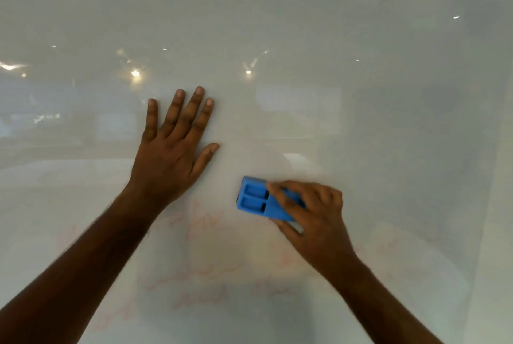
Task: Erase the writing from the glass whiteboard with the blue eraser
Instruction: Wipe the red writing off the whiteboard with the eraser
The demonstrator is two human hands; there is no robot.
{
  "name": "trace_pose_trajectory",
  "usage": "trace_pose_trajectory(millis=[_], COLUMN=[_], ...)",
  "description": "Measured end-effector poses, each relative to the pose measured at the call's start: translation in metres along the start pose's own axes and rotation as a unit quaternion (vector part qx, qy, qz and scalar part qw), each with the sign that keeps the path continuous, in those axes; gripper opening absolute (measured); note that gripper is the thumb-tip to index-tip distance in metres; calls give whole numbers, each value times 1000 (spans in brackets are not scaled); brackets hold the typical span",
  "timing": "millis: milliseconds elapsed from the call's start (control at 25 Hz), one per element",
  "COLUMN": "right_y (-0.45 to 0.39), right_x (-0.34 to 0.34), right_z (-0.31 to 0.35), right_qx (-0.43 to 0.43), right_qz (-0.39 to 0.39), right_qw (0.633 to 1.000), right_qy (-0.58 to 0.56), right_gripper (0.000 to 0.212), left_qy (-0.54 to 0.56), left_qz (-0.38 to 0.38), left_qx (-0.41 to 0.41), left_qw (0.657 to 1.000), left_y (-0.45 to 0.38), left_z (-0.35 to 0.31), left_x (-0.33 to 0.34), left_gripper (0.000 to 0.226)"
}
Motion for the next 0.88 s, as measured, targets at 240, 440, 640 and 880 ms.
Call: trace_pose_trajectory(millis=[240,440,640,880], right_y=[56,-3,-1,50], right_x=[-11,-25,2,-6], right_z=[-24,-35,14,-10], right_qx=[-33,83,-3,-4], right_qz=[44,-19,34,41], right_qw=[997,996,999,998], right_qy=[47,12,23,51], right_gripper=[62,66,64,60], left_qy=[-11,-3,-1,13], left_qz=[-2,-5,-2,-7], left_qx=[49,-11,-22,-51], left_qw=[999,1000,1000,999], left_y=[-4,-17,-7,17], left_z=[23,73,105,133], left_x=[-5,-18,-24,-27], left_gripper=[70,69,68,69])
Point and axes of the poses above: each hand's wrist, its own y-axis away from the middle knuckle, its own x-axis out of the palm, z = x × y, the point moved 7 cm from there along -y, towards the middle knuckle, and after that the axes turned 6 degrees about -x, right-handed, at the moved point
